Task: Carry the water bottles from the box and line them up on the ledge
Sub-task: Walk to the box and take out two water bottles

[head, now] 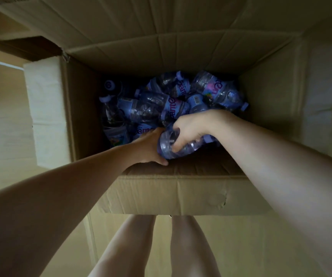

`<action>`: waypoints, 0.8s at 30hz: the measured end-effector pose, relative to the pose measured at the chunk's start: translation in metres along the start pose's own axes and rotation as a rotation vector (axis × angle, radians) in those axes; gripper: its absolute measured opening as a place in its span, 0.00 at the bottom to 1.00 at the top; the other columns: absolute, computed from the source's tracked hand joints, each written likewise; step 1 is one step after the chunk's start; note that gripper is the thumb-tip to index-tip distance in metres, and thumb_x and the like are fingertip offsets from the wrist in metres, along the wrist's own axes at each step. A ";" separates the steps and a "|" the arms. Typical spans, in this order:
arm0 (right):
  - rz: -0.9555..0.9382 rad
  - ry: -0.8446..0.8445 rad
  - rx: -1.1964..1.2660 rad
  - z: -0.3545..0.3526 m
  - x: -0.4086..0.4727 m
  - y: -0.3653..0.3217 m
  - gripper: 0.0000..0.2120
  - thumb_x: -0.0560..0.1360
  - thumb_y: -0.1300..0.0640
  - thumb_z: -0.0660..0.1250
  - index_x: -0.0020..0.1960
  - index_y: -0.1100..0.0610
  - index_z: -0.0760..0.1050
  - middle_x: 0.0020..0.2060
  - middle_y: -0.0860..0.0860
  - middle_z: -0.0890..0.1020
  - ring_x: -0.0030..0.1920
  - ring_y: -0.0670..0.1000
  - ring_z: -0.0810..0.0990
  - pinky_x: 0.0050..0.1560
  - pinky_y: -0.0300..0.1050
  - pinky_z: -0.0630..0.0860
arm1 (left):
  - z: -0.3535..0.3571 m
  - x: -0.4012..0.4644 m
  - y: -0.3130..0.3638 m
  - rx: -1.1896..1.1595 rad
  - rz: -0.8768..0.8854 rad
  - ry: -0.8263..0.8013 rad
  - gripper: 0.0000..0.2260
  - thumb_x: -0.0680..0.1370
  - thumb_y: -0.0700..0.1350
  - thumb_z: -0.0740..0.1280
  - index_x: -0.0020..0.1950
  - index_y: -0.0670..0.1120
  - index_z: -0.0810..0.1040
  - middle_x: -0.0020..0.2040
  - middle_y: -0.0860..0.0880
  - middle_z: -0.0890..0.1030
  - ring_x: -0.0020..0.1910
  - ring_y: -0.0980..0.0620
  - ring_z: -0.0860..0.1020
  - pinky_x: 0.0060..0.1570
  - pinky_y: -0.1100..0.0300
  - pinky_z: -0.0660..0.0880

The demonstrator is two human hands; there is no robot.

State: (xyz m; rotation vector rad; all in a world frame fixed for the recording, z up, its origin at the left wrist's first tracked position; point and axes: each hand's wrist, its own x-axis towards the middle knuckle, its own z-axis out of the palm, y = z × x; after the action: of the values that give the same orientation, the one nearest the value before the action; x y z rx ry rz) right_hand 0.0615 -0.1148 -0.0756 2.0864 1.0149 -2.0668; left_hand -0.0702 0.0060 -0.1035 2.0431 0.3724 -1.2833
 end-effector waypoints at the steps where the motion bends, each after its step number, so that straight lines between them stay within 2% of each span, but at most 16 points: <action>1: -0.011 -0.002 -0.064 -0.009 -0.008 -0.004 0.21 0.66 0.39 0.73 0.48 0.54 0.78 0.41 0.55 0.84 0.38 0.54 0.82 0.35 0.44 0.73 | 0.000 -0.004 0.002 -0.077 0.016 0.025 0.44 0.62 0.49 0.81 0.73 0.50 0.62 0.66 0.49 0.73 0.62 0.49 0.73 0.57 0.56 0.71; 3: -0.030 0.018 -0.171 -0.022 -0.019 -0.011 0.19 0.66 0.41 0.73 0.48 0.53 0.77 0.44 0.54 0.83 0.41 0.54 0.81 0.38 0.46 0.75 | -0.001 -0.011 0.008 -0.189 0.009 0.079 0.36 0.62 0.50 0.80 0.64 0.56 0.65 0.57 0.54 0.77 0.51 0.53 0.77 0.46 0.56 0.77; 5: -0.033 0.099 -0.208 -0.028 -0.026 -0.015 0.20 0.68 0.47 0.72 0.57 0.52 0.76 0.53 0.54 0.81 0.51 0.56 0.80 0.50 0.50 0.78 | -0.004 -0.014 0.013 -0.267 -0.025 0.097 0.30 0.64 0.50 0.79 0.59 0.57 0.65 0.51 0.56 0.78 0.48 0.54 0.78 0.46 0.54 0.79; 6: -0.042 0.205 -0.203 -0.028 -0.028 -0.016 0.21 0.70 0.50 0.72 0.61 0.52 0.74 0.58 0.53 0.78 0.57 0.56 0.77 0.55 0.52 0.76 | -0.007 -0.015 0.015 -0.363 -0.047 0.094 0.28 0.66 0.50 0.79 0.59 0.55 0.68 0.50 0.55 0.79 0.49 0.52 0.79 0.47 0.54 0.79; 7: -0.061 0.380 -0.186 -0.026 -0.030 -0.015 0.22 0.71 0.52 0.70 0.65 0.52 0.73 0.62 0.53 0.75 0.62 0.57 0.73 0.58 0.53 0.73 | -0.009 -0.016 0.016 -0.504 -0.079 0.089 0.25 0.67 0.49 0.78 0.59 0.52 0.70 0.50 0.53 0.81 0.50 0.51 0.80 0.48 0.54 0.79; 9: -0.108 0.823 -0.098 -0.015 -0.032 -0.013 0.24 0.74 0.53 0.68 0.69 0.54 0.70 0.66 0.54 0.71 0.67 0.57 0.67 0.64 0.55 0.69 | -0.012 -0.021 0.019 -0.795 -0.150 0.068 0.22 0.70 0.50 0.77 0.61 0.50 0.75 0.52 0.49 0.83 0.51 0.48 0.81 0.50 0.52 0.79; 10: -0.107 0.973 0.019 -0.006 -0.030 -0.011 0.26 0.75 0.52 0.68 0.71 0.56 0.68 0.68 0.55 0.69 0.69 0.57 0.66 0.66 0.55 0.67 | -0.013 -0.024 0.020 -0.922 -0.168 0.045 0.22 0.70 0.51 0.76 0.61 0.50 0.76 0.53 0.47 0.83 0.51 0.47 0.82 0.50 0.51 0.79; 11: -0.072 1.005 0.220 0.003 -0.026 -0.011 0.28 0.76 0.50 0.68 0.72 0.57 0.65 0.69 0.56 0.69 0.70 0.57 0.66 0.68 0.54 0.66 | -0.015 -0.027 0.022 -1.038 -0.167 0.017 0.22 0.69 0.52 0.76 0.60 0.50 0.77 0.53 0.45 0.84 0.50 0.46 0.82 0.49 0.50 0.79; 12: -0.029 0.917 0.491 0.011 -0.022 -0.011 0.30 0.77 0.47 0.67 0.73 0.58 0.63 0.69 0.56 0.69 0.70 0.57 0.67 0.68 0.53 0.66 | -0.017 -0.030 0.023 -1.135 -0.149 -0.014 0.22 0.68 0.52 0.75 0.60 0.49 0.78 0.53 0.44 0.84 0.50 0.45 0.83 0.50 0.49 0.79; 13: -0.001 0.759 0.770 0.019 -0.016 -0.013 0.31 0.77 0.43 0.66 0.73 0.58 0.63 0.68 0.56 0.71 0.69 0.56 0.70 0.68 0.52 0.68 | -0.019 -0.032 0.024 -1.208 -0.120 -0.051 0.21 0.68 0.52 0.74 0.59 0.49 0.78 0.53 0.44 0.84 0.50 0.45 0.83 0.52 0.48 0.79; 15: -0.018 0.476 1.242 0.033 -0.007 -0.017 0.28 0.76 0.37 0.65 0.69 0.53 0.68 0.63 0.53 0.77 0.62 0.54 0.77 0.64 0.55 0.74 | -0.023 -0.036 0.025 -1.284 -0.066 -0.134 0.20 0.71 0.51 0.71 0.60 0.47 0.78 0.56 0.43 0.83 0.54 0.44 0.82 0.57 0.47 0.78; 17: -0.070 0.385 1.493 0.038 0.000 -0.019 0.23 0.75 0.36 0.65 0.64 0.49 0.71 0.58 0.51 0.81 0.57 0.52 0.81 0.59 0.57 0.78 | -0.025 -0.037 0.026 -1.256 -0.053 -0.163 0.22 0.73 0.51 0.69 0.65 0.45 0.75 0.60 0.40 0.80 0.60 0.42 0.79 0.62 0.44 0.74; 19: -0.074 0.417 1.510 0.041 0.005 -0.019 0.24 0.74 0.37 0.67 0.64 0.49 0.71 0.58 0.51 0.81 0.57 0.51 0.81 0.58 0.57 0.79 | -0.026 -0.035 0.029 -1.166 -0.019 -0.111 0.25 0.73 0.51 0.70 0.68 0.44 0.72 0.62 0.38 0.79 0.61 0.40 0.78 0.63 0.42 0.73; 21: -0.060 0.427 1.449 0.043 0.009 -0.017 0.30 0.73 0.39 0.70 0.68 0.52 0.68 0.59 0.52 0.80 0.57 0.51 0.81 0.59 0.57 0.78 | -0.027 -0.032 0.033 -1.106 0.006 -0.014 0.28 0.71 0.47 0.73 0.69 0.46 0.70 0.61 0.40 0.79 0.60 0.41 0.79 0.61 0.40 0.74; 24: -0.068 0.368 1.358 0.042 0.013 -0.012 0.33 0.72 0.37 0.70 0.70 0.50 0.66 0.61 0.52 0.78 0.61 0.52 0.78 0.61 0.60 0.76 | -0.023 -0.027 0.030 -1.067 0.014 0.109 0.22 0.73 0.43 0.73 0.66 0.46 0.73 0.58 0.42 0.81 0.57 0.43 0.81 0.59 0.43 0.76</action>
State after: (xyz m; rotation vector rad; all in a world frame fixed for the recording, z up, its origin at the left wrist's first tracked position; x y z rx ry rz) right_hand 0.0176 -0.1196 -0.0876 2.9567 -0.6754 -2.8292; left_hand -0.0507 0.0028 -0.0616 1.1805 0.8650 -0.6899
